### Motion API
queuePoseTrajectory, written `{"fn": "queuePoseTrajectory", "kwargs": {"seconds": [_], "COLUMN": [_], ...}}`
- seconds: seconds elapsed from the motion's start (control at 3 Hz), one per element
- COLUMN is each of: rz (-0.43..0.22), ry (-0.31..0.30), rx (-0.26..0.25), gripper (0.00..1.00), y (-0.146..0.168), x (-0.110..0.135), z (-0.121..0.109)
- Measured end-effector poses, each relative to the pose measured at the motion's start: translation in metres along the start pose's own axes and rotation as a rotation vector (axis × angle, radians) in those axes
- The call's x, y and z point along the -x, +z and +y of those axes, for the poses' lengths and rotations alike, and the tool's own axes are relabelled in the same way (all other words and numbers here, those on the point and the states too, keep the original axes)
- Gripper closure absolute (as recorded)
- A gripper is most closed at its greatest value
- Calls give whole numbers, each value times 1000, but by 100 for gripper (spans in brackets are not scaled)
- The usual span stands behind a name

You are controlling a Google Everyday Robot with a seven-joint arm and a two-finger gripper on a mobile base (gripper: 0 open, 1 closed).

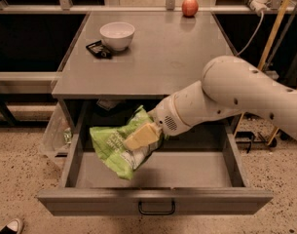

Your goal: Place green rice chip bag into top drawer

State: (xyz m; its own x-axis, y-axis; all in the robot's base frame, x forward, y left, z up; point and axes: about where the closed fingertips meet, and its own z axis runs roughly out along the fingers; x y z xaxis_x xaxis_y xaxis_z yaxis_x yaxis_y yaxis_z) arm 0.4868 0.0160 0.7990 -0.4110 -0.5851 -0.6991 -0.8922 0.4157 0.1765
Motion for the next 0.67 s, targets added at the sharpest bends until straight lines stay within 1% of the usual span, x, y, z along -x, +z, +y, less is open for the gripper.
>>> {"fn": "queuePoseTrajectory", "kwargs": {"seconds": [0.33, 0.67], "rz": [70, 151], "ry": [62, 69], "rx": [-50, -158], "gripper": [100, 100], "y": [32, 67], "x": [-19, -36], "z": [-3, -22]}}
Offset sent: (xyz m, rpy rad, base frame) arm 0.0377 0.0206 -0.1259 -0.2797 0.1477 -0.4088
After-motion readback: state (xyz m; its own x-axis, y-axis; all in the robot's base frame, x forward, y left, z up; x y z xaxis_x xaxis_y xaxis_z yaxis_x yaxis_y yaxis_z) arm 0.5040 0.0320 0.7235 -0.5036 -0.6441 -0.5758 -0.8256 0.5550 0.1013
